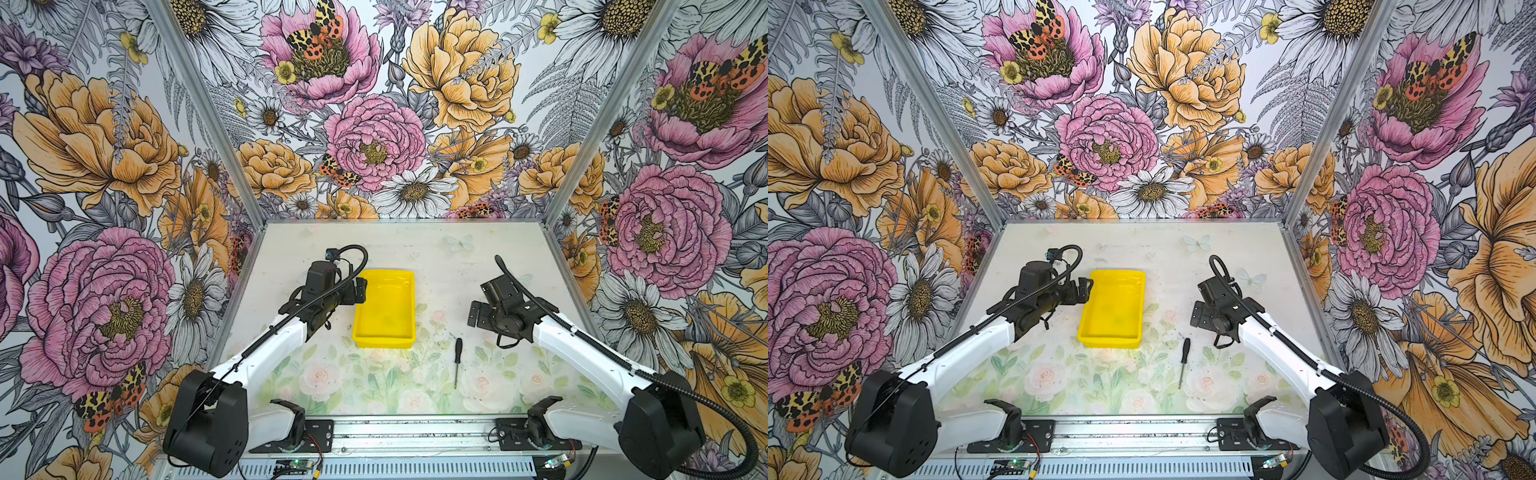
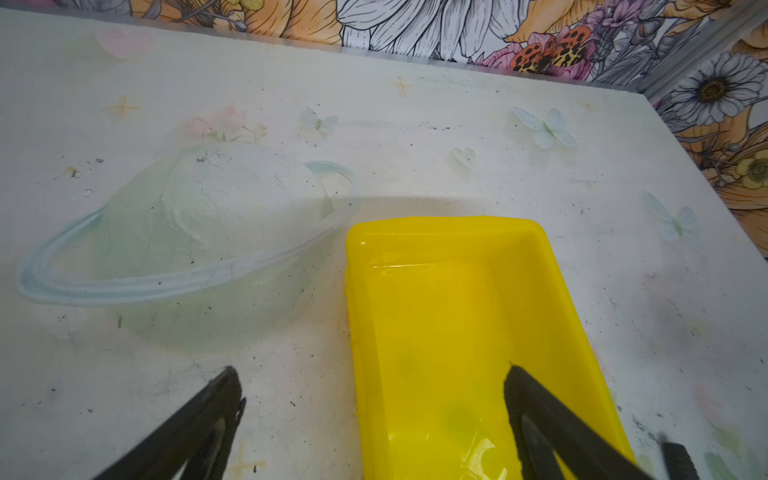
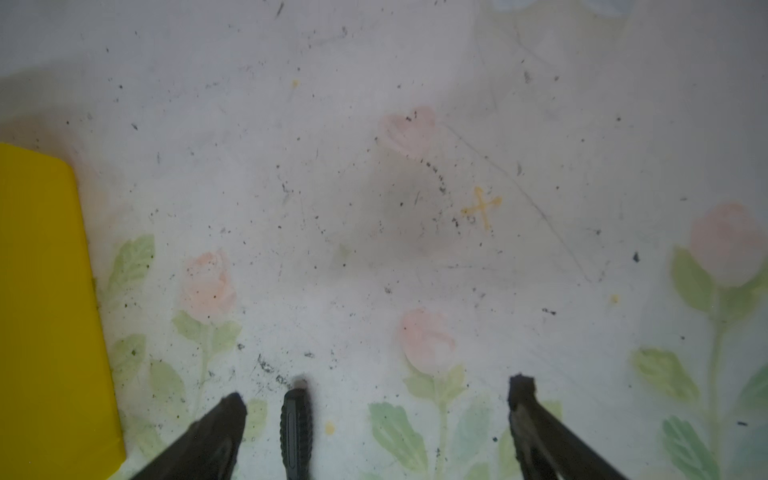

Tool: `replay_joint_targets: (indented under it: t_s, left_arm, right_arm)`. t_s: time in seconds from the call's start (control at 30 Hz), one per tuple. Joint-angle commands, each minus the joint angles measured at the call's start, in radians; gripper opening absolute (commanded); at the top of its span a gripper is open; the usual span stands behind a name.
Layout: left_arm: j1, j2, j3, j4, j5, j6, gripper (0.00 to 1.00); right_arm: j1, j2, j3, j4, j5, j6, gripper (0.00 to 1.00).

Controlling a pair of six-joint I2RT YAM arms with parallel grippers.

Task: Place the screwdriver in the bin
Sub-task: 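Reach the right gripper to the screwdriver handle while the left arm nears the bin, then close the right gripper on the screwdriver handle and lift it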

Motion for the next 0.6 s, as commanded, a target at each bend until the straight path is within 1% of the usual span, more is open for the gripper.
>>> replay_joint_targets:
  t_s: [0.0, 0.1, 0.2, 0.3, 0.5, 0.57]
  left_arm:
    - [-0.018, -0.057, -0.029, -0.023, 0.030, -0.008, 0.99]
    - [-0.021, -0.083, -0.052, -0.025, 0.028, -0.012, 0.99]
    - [-0.025, -0.090, -0.057, -0.032, 0.017, -0.016, 0.99]
    - [-0.026, -0.086, -0.059, -0.027, 0.016, -0.022, 0.99]
    - [-0.033, -0.093, -0.067, -0.028, 0.006, -0.036, 0.99]
    - [-0.048, -0.096, -0.067, -0.035, -0.016, -0.027, 0.99]
  right_arm:
    - [0.067, 0.061, -0.009, -0.037, -0.014, 0.059, 0.99]
    - [0.129, 0.117, -0.008, -0.005, -0.028, 0.064, 0.99]
    - [0.165, 0.153, -0.013, 0.041, -0.053, 0.065, 0.99]
    - [0.185, 0.194, -0.031, 0.080, -0.077, 0.068, 0.91]
    - [0.216, 0.240, -0.051, 0.129, -0.083, 0.071, 0.77]
    - [0.220, 0.254, -0.058, 0.141, -0.083, 0.077, 0.69]
